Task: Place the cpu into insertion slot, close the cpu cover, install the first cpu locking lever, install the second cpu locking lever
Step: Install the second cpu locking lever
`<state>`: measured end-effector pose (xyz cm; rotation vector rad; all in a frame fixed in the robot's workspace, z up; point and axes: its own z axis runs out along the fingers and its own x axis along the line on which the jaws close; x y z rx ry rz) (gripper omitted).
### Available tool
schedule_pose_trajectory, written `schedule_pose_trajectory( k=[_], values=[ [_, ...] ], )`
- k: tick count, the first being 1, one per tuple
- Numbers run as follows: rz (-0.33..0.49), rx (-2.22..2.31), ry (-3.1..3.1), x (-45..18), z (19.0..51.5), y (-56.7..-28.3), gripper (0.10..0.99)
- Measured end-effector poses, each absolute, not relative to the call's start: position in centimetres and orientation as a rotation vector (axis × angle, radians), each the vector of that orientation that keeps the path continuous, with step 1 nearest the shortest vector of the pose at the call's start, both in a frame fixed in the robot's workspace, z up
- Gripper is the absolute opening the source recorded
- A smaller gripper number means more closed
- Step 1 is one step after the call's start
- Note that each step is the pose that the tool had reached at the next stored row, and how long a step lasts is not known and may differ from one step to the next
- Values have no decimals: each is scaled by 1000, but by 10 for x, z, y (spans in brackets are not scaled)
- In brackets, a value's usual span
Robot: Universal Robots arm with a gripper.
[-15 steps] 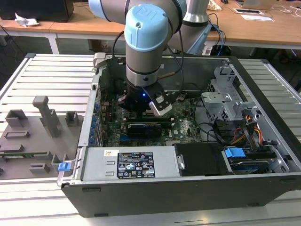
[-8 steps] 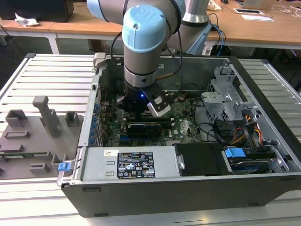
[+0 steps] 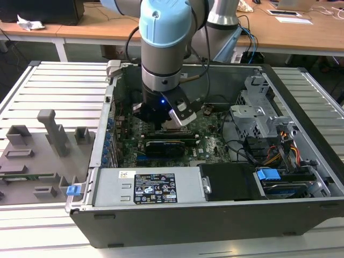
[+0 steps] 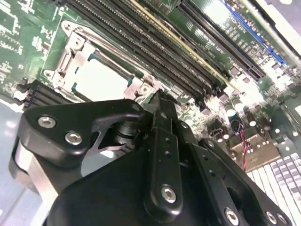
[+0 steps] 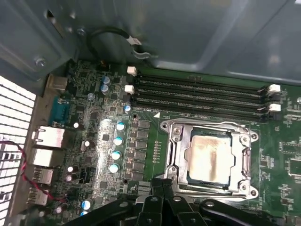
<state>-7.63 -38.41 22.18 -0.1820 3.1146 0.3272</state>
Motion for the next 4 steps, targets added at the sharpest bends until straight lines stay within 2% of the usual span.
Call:
schedule_pose_trajectory(
  k=[4],
  values=[
    [327, -182, 3114, -76, 222, -384, 106]
  ],
)
